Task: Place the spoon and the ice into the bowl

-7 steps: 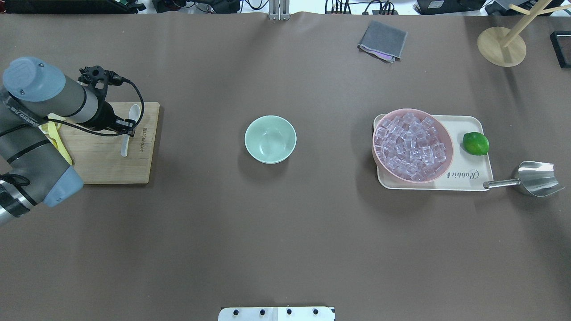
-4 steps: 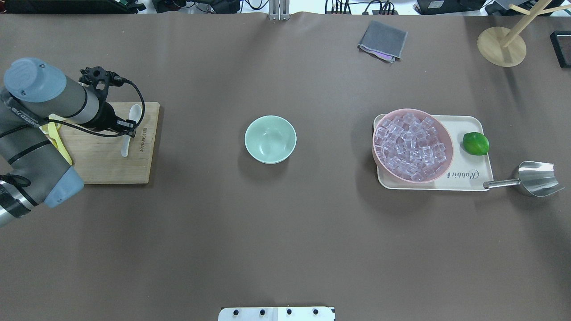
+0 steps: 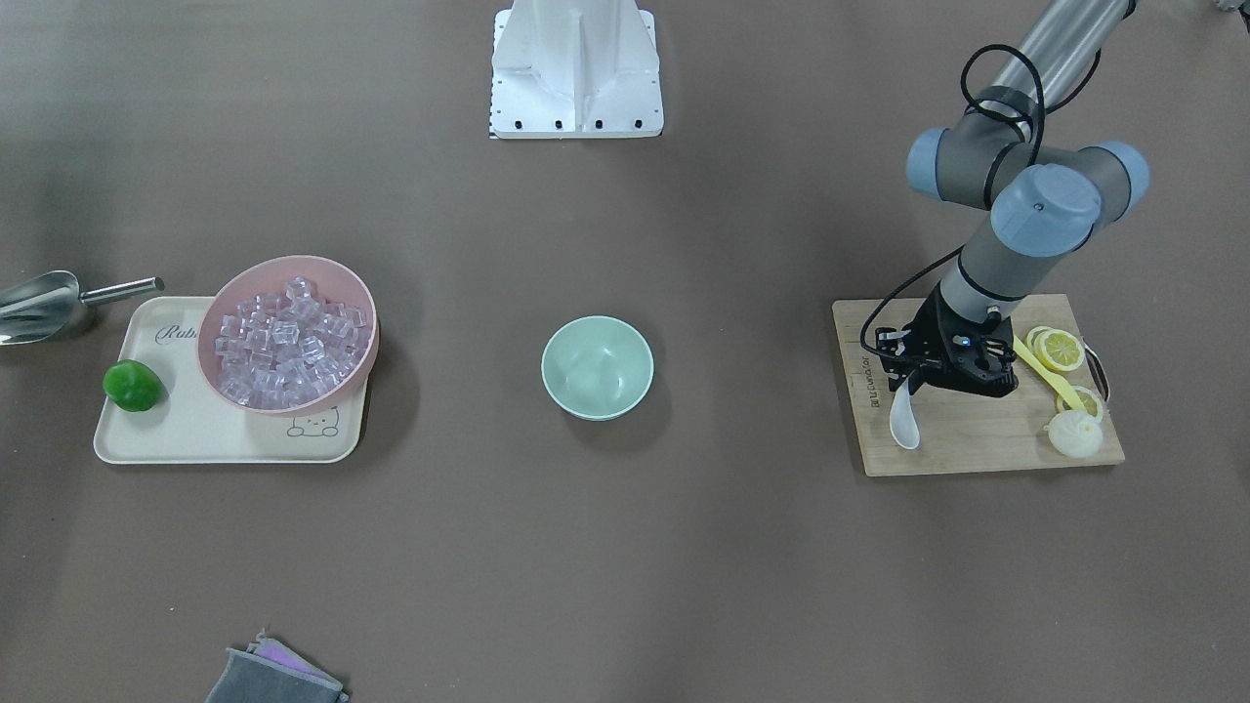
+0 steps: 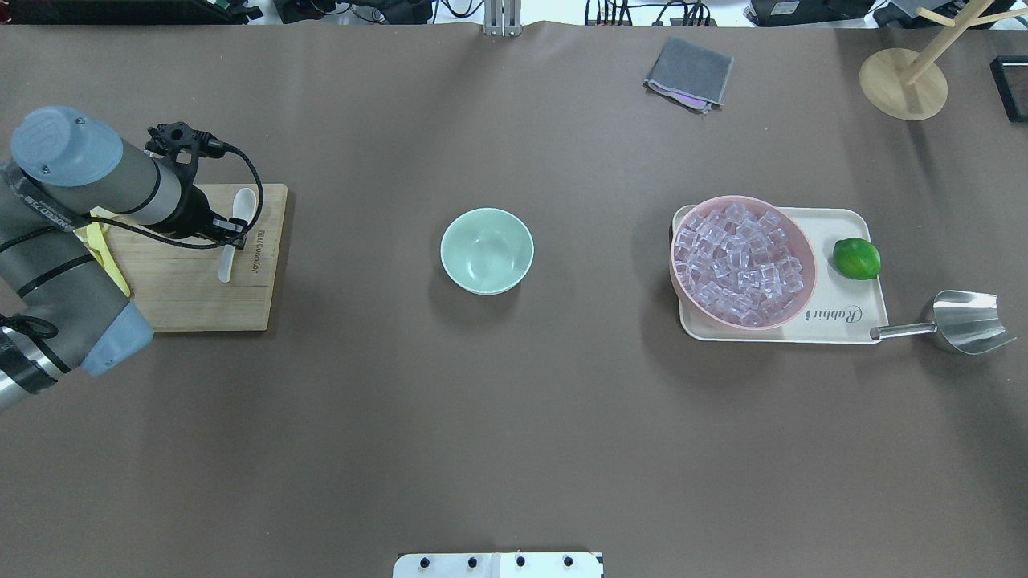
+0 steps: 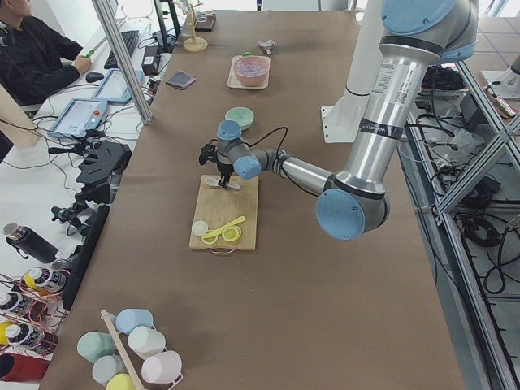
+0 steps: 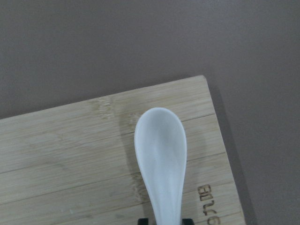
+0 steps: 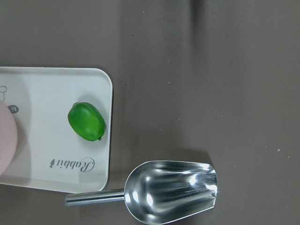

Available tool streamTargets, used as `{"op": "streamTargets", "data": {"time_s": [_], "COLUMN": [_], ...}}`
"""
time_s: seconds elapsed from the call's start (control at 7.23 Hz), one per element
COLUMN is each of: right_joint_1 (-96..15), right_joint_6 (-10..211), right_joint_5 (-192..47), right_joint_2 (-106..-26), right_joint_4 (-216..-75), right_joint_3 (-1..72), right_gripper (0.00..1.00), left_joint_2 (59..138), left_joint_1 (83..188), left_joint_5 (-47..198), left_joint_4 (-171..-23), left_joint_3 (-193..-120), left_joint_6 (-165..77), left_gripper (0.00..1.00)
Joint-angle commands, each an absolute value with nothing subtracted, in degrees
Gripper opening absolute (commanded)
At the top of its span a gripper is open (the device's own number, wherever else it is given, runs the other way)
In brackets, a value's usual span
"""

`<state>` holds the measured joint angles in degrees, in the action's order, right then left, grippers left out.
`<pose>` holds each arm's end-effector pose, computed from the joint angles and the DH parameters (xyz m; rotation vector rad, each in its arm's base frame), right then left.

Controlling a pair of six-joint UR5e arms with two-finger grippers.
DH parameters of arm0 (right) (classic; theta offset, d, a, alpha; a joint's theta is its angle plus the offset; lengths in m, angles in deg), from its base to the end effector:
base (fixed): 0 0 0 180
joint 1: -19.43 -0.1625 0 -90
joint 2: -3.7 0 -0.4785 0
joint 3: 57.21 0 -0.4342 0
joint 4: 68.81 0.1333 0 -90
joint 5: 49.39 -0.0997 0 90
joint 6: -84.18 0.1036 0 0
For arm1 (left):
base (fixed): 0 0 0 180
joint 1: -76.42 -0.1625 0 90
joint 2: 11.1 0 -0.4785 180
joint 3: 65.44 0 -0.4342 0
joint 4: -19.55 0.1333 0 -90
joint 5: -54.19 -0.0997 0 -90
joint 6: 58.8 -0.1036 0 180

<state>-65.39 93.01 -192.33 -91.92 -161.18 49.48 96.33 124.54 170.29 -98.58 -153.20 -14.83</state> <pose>0.0064 -0.4898 0.6020 0.0274 -0.9322 -0.0111 0.4011 -0.5788 0.5045 0.2485 0.8228 0.1379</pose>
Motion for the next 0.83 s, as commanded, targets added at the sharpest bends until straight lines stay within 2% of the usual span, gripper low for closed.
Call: {"op": "streamTargets", "data": {"time_s": [0.0,0.42,0.69], "right_joint_1": [-65.38,-65.38,-63.56], "right_joint_6": [92.97,93.58,103.3], "right_joint_5": [-192.3,-192.3,-192.04], "right_joint_2": [-91.84,-91.13,-91.04], "right_joint_4": [-161.19,-161.54,-161.27], "right_joint_3": [49.48,51.76,57.36], "right_gripper": [1.0,1.0,1.0], "left_joint_2": [96.21,97.08,103.12], "left_joint_1": [124.58,125.99,125.55], "left_joint_5": [170.29,172.93,172.93], "left_joint_4": [-98.49,-86.76,-84.78], "left_joint_3": [-154.8,-166.65,-167.65], "left_joint_6": [-12.84,-13.44,-12.84], "left_gripper": [0.0,0.0,0.0]}}
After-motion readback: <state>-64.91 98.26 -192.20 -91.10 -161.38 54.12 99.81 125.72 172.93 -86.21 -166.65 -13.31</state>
